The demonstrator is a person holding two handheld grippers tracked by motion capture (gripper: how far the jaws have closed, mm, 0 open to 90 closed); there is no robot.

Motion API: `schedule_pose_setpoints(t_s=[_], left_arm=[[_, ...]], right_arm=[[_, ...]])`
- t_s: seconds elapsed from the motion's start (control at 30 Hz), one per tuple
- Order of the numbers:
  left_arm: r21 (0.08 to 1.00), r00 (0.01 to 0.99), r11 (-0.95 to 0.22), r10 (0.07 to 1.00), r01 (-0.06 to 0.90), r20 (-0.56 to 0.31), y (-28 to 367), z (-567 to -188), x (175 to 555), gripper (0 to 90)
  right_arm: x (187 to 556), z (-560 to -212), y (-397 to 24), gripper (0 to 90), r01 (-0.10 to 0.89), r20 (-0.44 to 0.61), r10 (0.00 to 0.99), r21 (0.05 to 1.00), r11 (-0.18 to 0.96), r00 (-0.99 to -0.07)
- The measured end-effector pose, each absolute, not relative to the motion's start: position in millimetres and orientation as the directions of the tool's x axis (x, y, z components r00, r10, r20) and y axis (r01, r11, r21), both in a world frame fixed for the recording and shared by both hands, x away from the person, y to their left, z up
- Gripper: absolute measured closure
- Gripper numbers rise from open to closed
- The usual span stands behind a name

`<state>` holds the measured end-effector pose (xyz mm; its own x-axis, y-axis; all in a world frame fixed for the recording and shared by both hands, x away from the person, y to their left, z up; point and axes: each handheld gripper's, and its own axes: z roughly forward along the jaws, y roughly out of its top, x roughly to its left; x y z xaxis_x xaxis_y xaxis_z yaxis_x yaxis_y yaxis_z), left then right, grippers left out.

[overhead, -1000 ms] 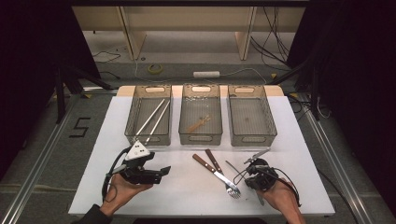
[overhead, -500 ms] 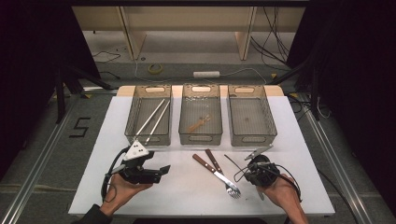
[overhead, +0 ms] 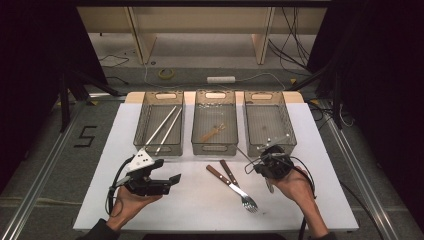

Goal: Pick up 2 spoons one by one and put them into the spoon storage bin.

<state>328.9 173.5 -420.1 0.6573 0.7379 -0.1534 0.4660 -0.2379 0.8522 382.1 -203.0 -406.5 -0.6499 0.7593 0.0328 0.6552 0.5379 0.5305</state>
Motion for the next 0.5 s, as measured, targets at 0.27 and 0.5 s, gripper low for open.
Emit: schedule_pose_setpoints(t_s=[0.27, 0.5], left_arm=[[0.867, 0.660, -0.220, 0.735, 0.446, -0.153, 175.0, -418.7, 327.9, 17.6], [0.871, 0.654, -0.211, 0.741, 0.444, -0.154, 175.7, -418.5, 328.0, 16.3]], right_arm=[[406.2, -389.9, -190.4, 90.0, 0.637, 0.032, 0.764, 0.576, 0.513, -0.645], [425.9, -382.7, -177.8, 90.0, 0.625, 0.032, 0.764, 0.598, 0.502, -0.644]])
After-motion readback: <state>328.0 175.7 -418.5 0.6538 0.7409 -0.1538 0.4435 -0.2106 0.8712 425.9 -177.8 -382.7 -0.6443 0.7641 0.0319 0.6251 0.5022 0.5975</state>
